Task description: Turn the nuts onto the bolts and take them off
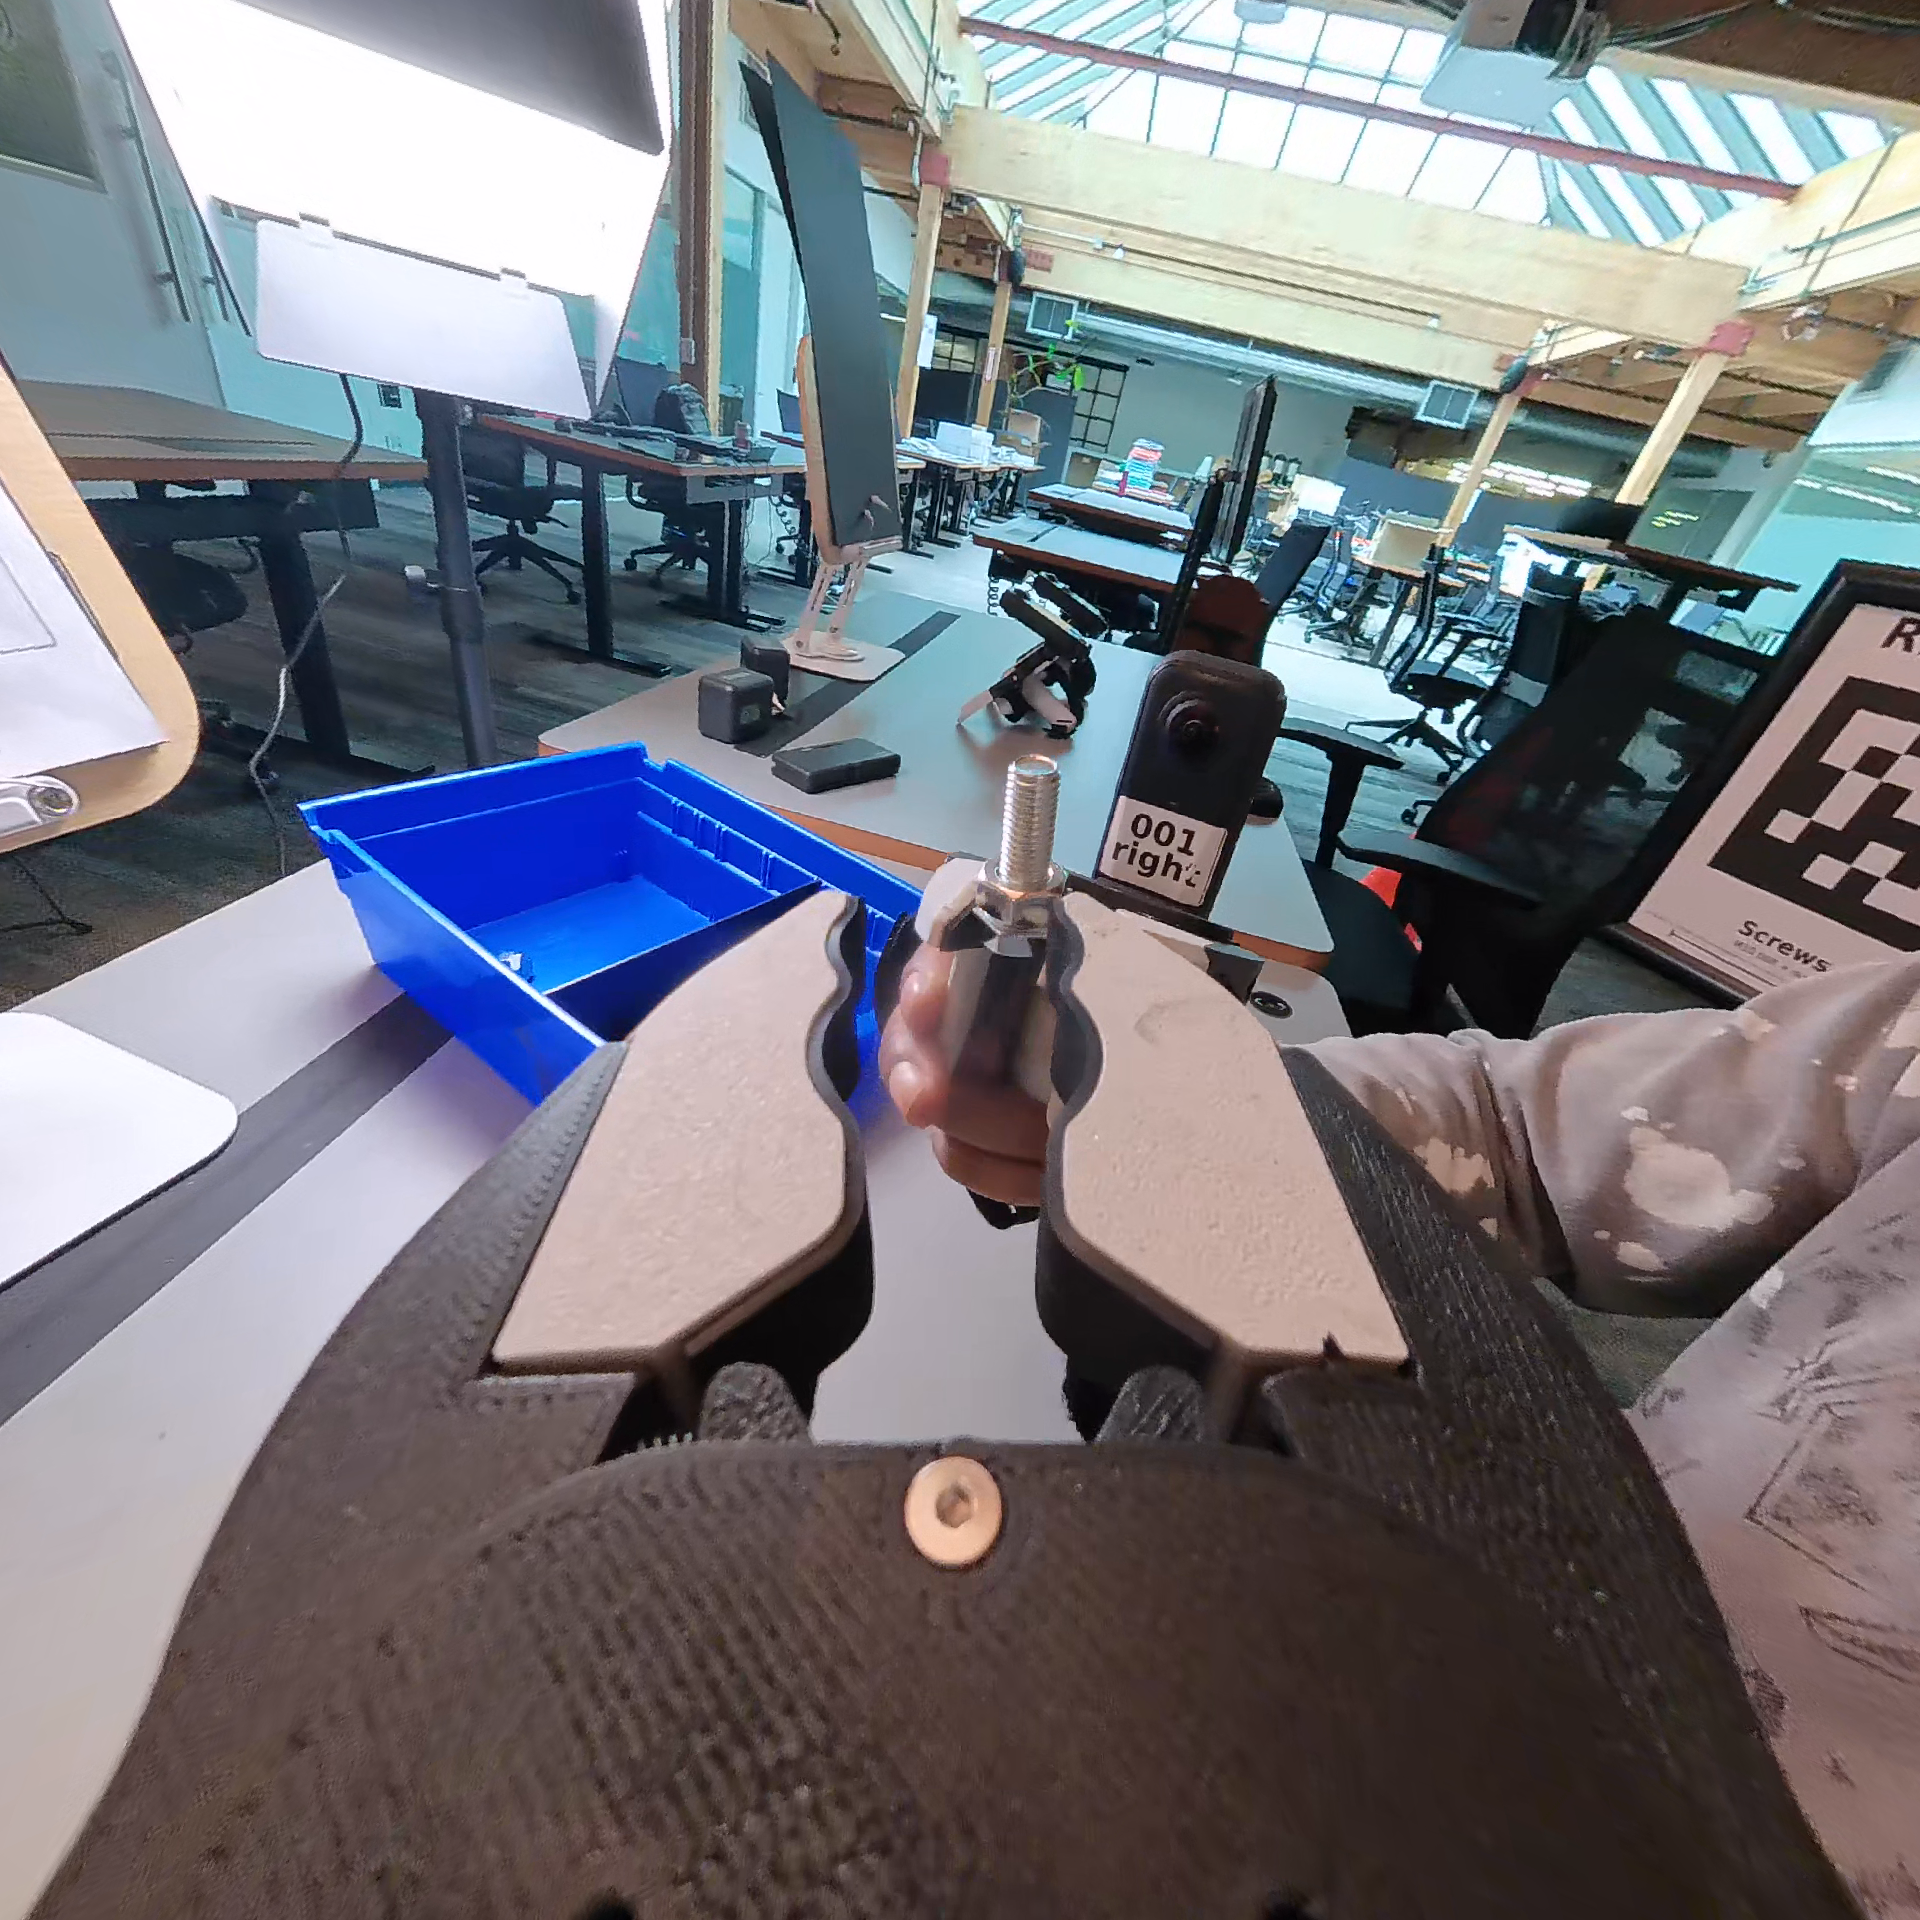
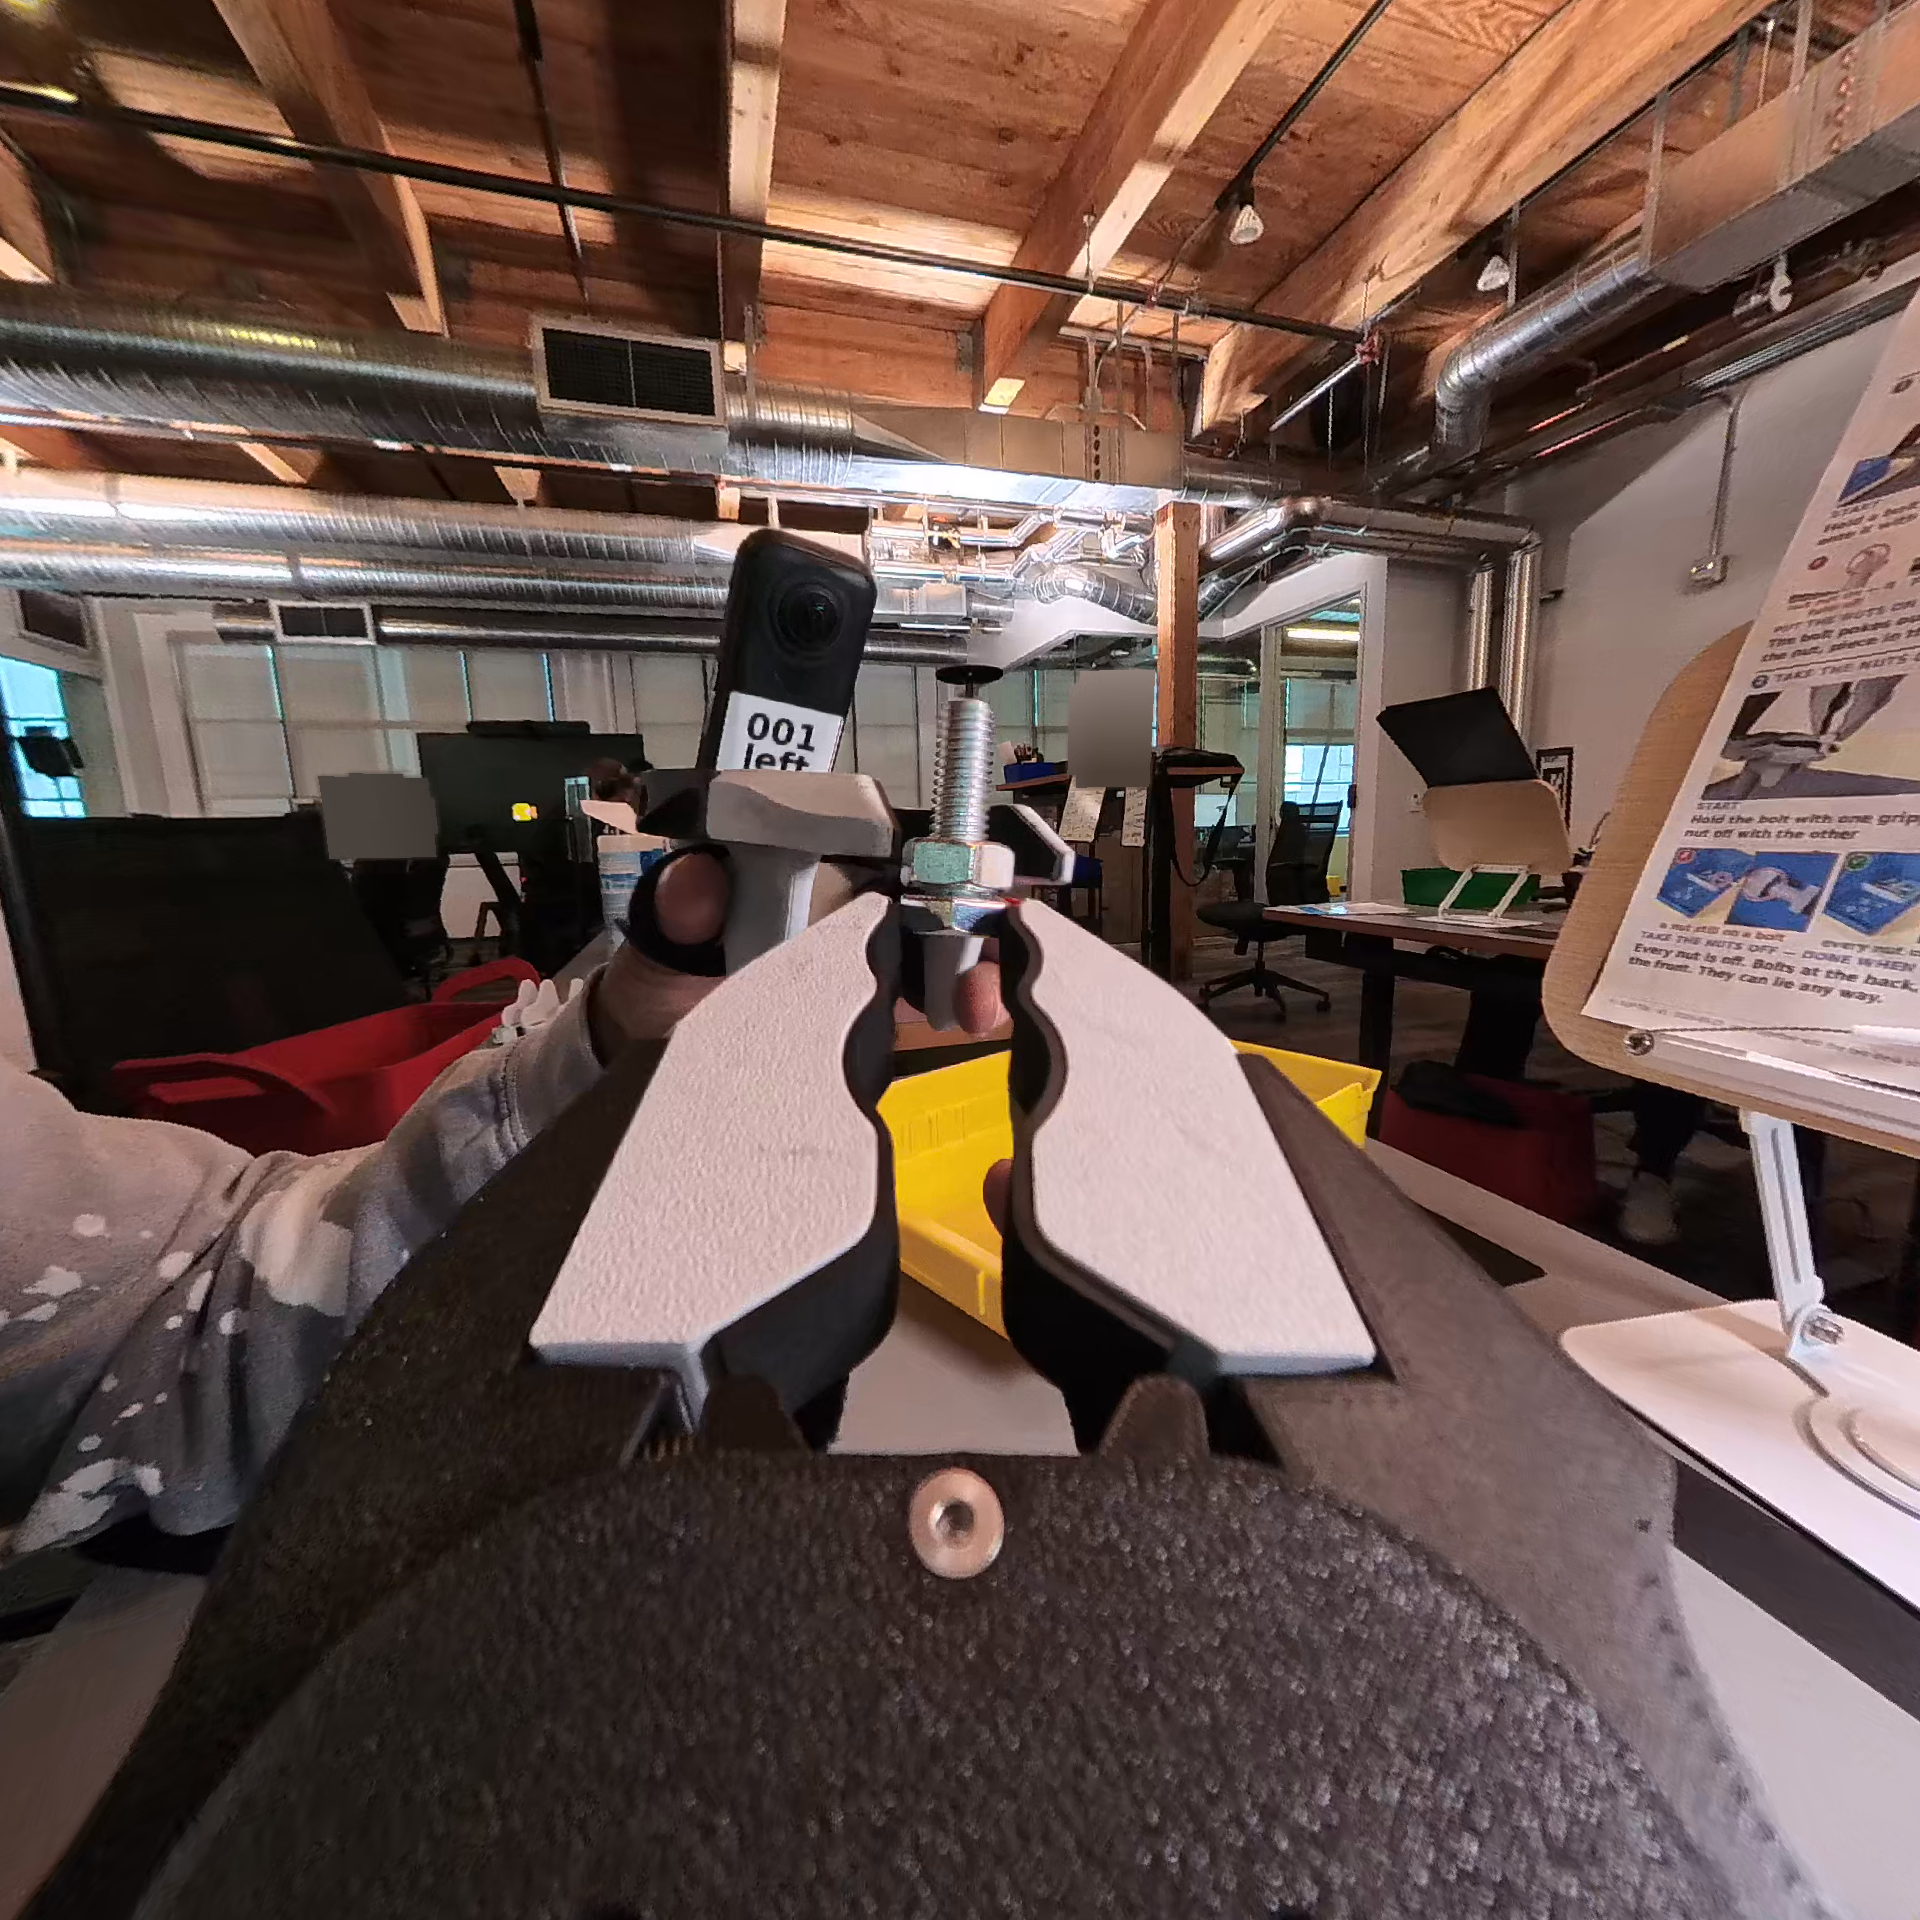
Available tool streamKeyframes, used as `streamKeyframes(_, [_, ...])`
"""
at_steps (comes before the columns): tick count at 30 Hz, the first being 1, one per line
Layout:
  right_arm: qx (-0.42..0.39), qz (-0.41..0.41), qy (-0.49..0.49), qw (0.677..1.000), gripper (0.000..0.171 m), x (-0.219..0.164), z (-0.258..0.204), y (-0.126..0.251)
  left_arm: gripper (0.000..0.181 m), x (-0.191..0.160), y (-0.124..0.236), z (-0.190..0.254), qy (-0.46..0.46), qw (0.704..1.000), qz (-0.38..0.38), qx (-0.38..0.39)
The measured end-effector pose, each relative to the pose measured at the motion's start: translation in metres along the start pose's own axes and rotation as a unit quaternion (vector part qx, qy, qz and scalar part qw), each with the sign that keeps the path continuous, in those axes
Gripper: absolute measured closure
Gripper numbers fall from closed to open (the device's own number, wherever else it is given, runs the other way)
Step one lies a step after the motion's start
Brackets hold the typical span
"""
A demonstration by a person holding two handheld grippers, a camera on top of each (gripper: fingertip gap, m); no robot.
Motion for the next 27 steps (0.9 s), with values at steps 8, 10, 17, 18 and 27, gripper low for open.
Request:
streamKeyframes(8, [-0.022,-0.013,0.005,1.000,0.153,0.002,0.006,0.003,0.149,0.000,0.003,-0.003,-0.004,1.000,0.000,0.015])
streamKeyframes(10, [-0.033,-0.023,0.010,0.999,0.153,0.001,0.009,0.003,0.149,-0.001,0.002,-0.005,-0.006,1.000,-0.003,0.022])
streamKeyframes(17, [-0.224,-0.160,0.043,0.960,0.153,0.024,0.095,0.039,0.153,0.002,0.018,-0.022,-0.034,0.993,-0.003,0.116])
streamKeyframes(18, [-0.248,-0.181,0.030,0.951,0.153,0.027,0.116,0.047,0.153,0.003,0.022,-0.024,-0.036,0.991,-0.001,0.129])
streamKeyframes(27, [-0.439,-0.483,-0.107,0.751,0.153,-0.036,0.287,0.128,0.156,0.014,0.055,-0.035,-0.050,0.978,0.025,0.199])
Point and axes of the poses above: each gripper's, where its closed fingertips meet, y back along the fingers, x out of its top, z = x × y across the jaws, the point moved 7 cm from there along y, back along the fingers, and after that the axes turned 8 degrees about -z, right-handed, at the moved point
